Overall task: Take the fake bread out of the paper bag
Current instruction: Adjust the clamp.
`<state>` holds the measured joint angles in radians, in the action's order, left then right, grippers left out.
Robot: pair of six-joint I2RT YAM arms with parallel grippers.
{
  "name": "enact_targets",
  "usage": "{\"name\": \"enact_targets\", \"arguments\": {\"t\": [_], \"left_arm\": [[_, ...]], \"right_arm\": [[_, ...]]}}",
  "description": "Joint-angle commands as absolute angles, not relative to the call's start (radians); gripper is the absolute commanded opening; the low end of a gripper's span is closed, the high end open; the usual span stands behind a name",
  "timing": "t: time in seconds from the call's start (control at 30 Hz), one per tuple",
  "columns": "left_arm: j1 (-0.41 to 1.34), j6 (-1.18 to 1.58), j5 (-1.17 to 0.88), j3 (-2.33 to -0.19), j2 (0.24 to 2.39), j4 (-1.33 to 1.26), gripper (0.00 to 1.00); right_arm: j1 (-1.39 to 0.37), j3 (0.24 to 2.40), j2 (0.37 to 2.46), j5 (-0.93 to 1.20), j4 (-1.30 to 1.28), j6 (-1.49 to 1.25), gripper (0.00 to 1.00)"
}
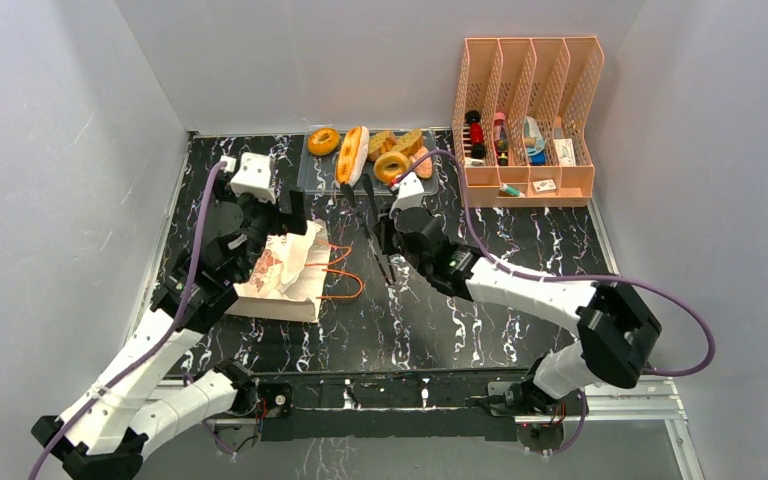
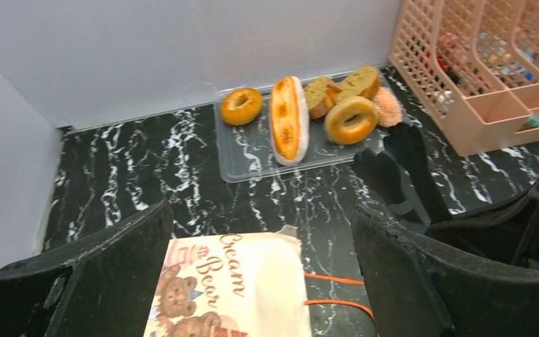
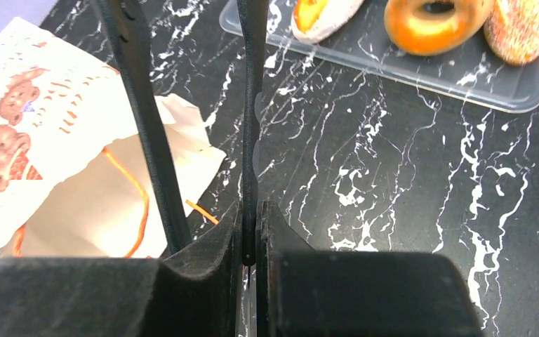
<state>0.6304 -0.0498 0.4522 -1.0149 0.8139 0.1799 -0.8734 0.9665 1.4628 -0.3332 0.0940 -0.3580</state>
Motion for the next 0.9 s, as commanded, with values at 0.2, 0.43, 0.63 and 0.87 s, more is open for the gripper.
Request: {"name": "enact_targets", "arguments": {"t": [0.2,0.43,0.63,0.87], "left_arm": [[0.626,0.130,0.335,-1.148,1.005,0.281,0.98],[0.627,0.271,0.335,-1.249,1.100,0.397,0.98],[0.626,0.355,0.318,-1.258,1.107,0.459,0.98],[0.626,0.402,0.329,-1.182,1.067,0.443,0.97]], "right_arm": [[-1.093,1.059,1.422,-0.638,0.076,-0.257,0.00],[-1.176,1.124,1.454,-0.783,0.046,-0.217,0.00],[-1.199,1.166,1.495,-0.859,0.048,-0.190,0.00],[-1.204,1.212,1.517,-0.900,0.063,-0.170,0.00]]}}
